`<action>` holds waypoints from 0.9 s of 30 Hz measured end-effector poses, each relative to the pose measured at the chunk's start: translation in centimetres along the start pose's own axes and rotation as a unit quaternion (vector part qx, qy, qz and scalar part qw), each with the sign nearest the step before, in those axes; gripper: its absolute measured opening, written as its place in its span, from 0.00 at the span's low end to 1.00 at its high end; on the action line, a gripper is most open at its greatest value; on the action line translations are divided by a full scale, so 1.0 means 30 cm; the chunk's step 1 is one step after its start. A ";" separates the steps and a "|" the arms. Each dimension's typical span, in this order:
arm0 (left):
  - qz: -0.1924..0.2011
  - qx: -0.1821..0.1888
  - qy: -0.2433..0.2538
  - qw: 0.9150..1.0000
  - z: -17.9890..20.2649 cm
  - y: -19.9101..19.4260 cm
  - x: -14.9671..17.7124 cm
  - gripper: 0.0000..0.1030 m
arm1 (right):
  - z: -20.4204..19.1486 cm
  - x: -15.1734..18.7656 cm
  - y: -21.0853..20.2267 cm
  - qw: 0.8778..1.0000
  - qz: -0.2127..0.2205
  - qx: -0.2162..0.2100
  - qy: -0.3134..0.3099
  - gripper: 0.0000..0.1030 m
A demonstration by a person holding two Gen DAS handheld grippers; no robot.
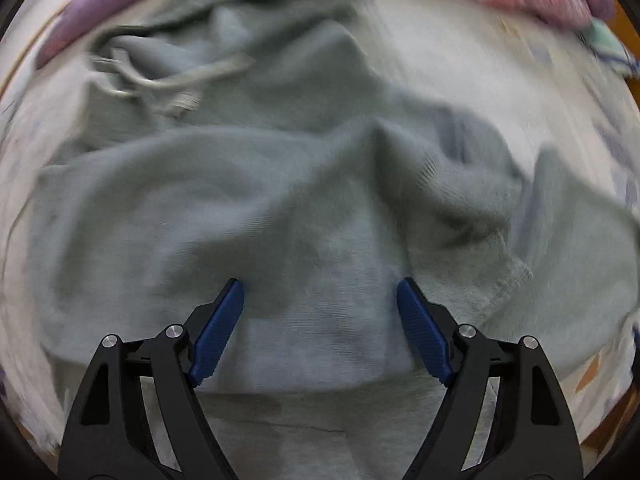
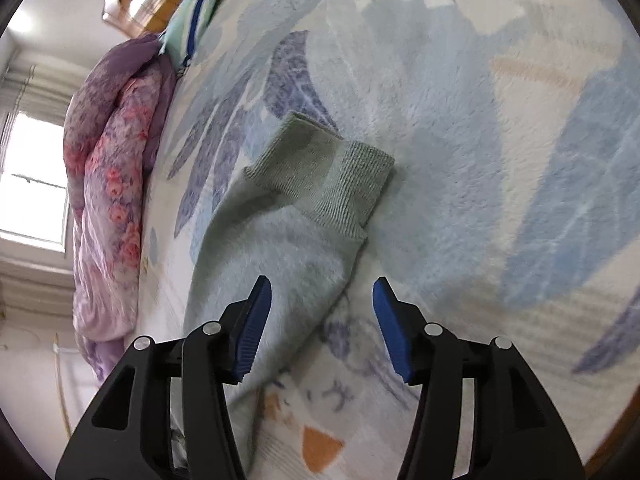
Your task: Fold large clothes
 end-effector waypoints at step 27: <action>0.049 0.058 -0.104 0.992 -0.613 -0.289 -0.069 0.79 | -0.828 0.402 -0.275 0.927 0.083 -0.098 -0.353 0.03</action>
Point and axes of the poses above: each gripper's, at about its wrist camera, not at the fingertips, and y roughly the way its jaws point, z to its right, x to its underside, the point moved 7 cm from there along y, roughly the way its jaws point, and after that the axes turned 7 degrees about z, right-handed, at the moved point
